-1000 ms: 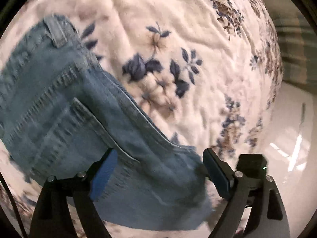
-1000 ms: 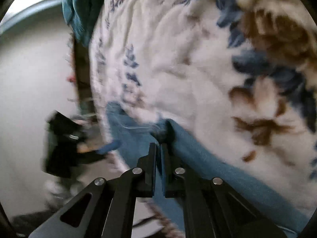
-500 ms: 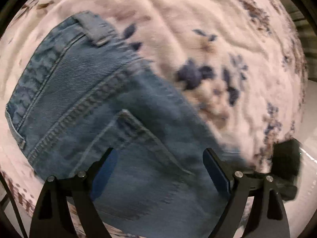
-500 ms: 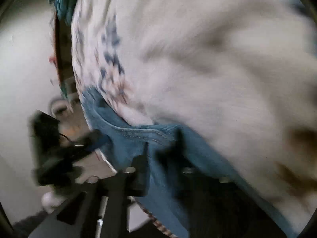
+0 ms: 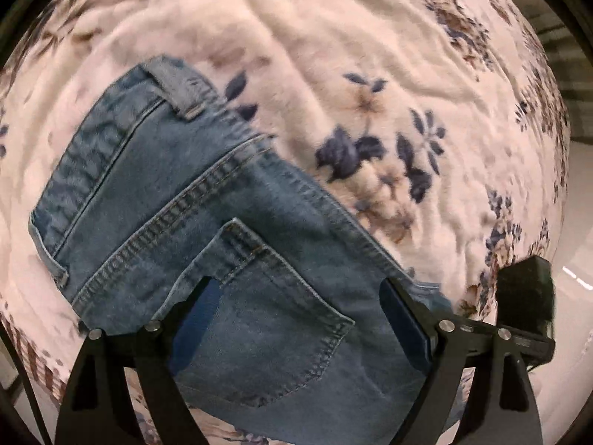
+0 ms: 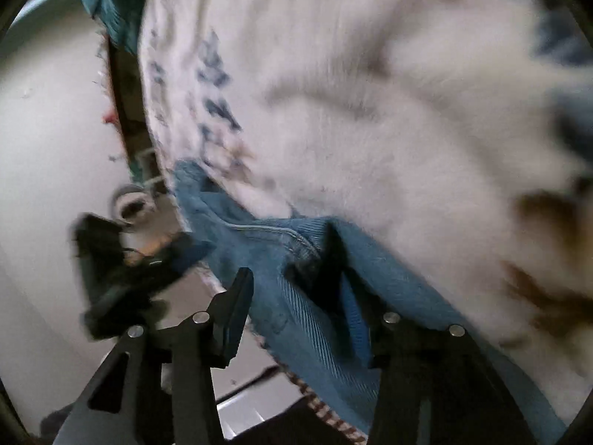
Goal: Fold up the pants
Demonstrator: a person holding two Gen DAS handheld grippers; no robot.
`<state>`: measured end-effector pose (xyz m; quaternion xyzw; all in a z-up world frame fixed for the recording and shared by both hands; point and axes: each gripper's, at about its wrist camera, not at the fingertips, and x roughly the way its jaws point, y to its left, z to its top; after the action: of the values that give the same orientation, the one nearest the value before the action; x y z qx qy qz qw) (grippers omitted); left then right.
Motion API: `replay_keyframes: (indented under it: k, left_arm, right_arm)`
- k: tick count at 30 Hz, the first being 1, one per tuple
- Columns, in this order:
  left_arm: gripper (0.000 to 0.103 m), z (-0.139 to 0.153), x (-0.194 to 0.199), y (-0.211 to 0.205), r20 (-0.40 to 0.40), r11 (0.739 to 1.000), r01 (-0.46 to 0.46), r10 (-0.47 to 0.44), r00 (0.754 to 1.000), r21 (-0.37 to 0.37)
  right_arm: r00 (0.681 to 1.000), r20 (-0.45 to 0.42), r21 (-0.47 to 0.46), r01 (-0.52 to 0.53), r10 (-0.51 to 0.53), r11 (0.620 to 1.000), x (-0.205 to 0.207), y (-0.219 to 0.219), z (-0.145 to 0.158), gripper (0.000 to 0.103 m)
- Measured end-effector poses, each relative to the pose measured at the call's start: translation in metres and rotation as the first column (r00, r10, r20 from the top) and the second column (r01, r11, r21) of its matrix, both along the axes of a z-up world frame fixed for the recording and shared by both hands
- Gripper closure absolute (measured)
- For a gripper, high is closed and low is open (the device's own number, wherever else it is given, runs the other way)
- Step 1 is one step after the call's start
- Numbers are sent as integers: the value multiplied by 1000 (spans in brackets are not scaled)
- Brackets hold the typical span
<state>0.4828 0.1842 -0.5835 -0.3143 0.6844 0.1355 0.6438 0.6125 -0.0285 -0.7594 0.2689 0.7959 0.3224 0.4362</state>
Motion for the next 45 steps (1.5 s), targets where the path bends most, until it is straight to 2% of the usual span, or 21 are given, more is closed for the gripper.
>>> replay_keyframes:
  k: [1, 2, 4, 8, 10, 12, 15, 19, 22, 24, 25, 27, 28, 29, 31, 32, 34, 37, 40, 43, 45]
  left_arm:
    - [15, -1, 1, -1, -2, 1000, 9, -9, 1000, 7]
    - [15, -4, 2, -1, -8, 1000, 12, -12, 1000, 12]
    - [15, -11, 3, 0, -18, 1000, 11, -10, 1000, 22]
    - [15, -21, -1, 11, -37, 1000, -22, 23, 999, 8]
    - [15, -17, -1, 10, -27, 1000, -19, 19, 999, 5]
    - [15, -6, 2, 6, -2, 1000, 5, -5, 1000, 5]
    - [15, 4, 9, -15, 33, 998, 66, -67, 997, 20]
    - [15, 3, 18, -46, 44, 990, 141, -142, 989, 30]
    - [15, -5, 22, -63, 38, 987, 162, -162, 986, 15]
    - [15, -7, 23, -71, 38, 984, 180, -180, 983, 19]
    - [15, -8, 24, -74, 40, 982, 186, -187, 982, 21]
    - [15, -10, 26, -81, 42, 980, 199, -200, 979, 24]
    - [15, -11, 27, -84, 43, 978, 205, -206, 978, 23]
    - [15, -12, 28, -89, 41, 977, 214, -215, 976, 25]
    - [15, -15, 30, -99, 31, 973, 232, -232, 972, 24]
    - [15, -16, 30, -104, 26, 970, 243, -244, 970, 20]
    - [15, -18, 30, -114, 13, 964, 266, -266, 964, 31]
    - [15, -21, 28, -128, -3, 959, 283, -283, 959, 31]
    - [15, -20, 28, -138, -6, 951, 305, -305, 952, 44]
    - [15, -23, 28, -146, -9, 944, 322, -322, 947, 67]
    - [15, -34, 35, -157, -29, 933, 346, -345, 938, 94]
  right_arm:
    - [1000, 8, -42, 7, -6, 999, 0, 0, -3, 85]
    - [999, 6, -51, 38, -38, 998, 3, -6, -4, 92]
    - [992, 58, -75, 118, -114, 990, 6, -40, 0, 94]
    - [981, 131, -87, 155, -143, 984, 12, -69, 27, 94]
    - [968, 234, -138, 120, -85, 983, 13, -90, 59, 91]
    - [942, 335, -246, 64, 23, 967, 10, -116, 87, 85]
    - [901, 392, -399, -14, 184, 917, -13, -137, 111, 82]
    - [873, 335, -466, -173, 354, 868, -46, -149, 99, 82]
    - [821, 352, -480, -253, 449, 840, -63, -144, 85, 82]
    - [792, 377, -516, -251, 480, 819, -67, -143, 82, 103]
    - [791, 397, -560, -193, 466, 806, -62, -148, 84, 103]
    - [809, 454, -574, -55, 373, 817, -50, -168, 92, 103]
    - [807, 483, -605, 27, 340, 796, -43, -182, 97, 103]
    - [821, 490, -598, 72, 293, 798, -37, -194, 100, 102]
    - [893, 421, -414, 31, 161, 910, -33, -204, 104, 102]
    - [895, 421, -347, 10, 146, 938, -36, -201, 111, 102]
    - [892, 403, -269, -99, 205, 958, -51, -177, 117, 102]
    - [896, 369, -239, -163, 245, 957, -65, -152, 101, 102]
    - [892, 396, -403, -46, 219, 914, -60, -153, 71, 102]
    - [906, 414, -367, 251, -84, 896, -44, -200, 62, 103]
    - [880, 447, -371, 343, -158, 863, -42, -214, 65, 103]
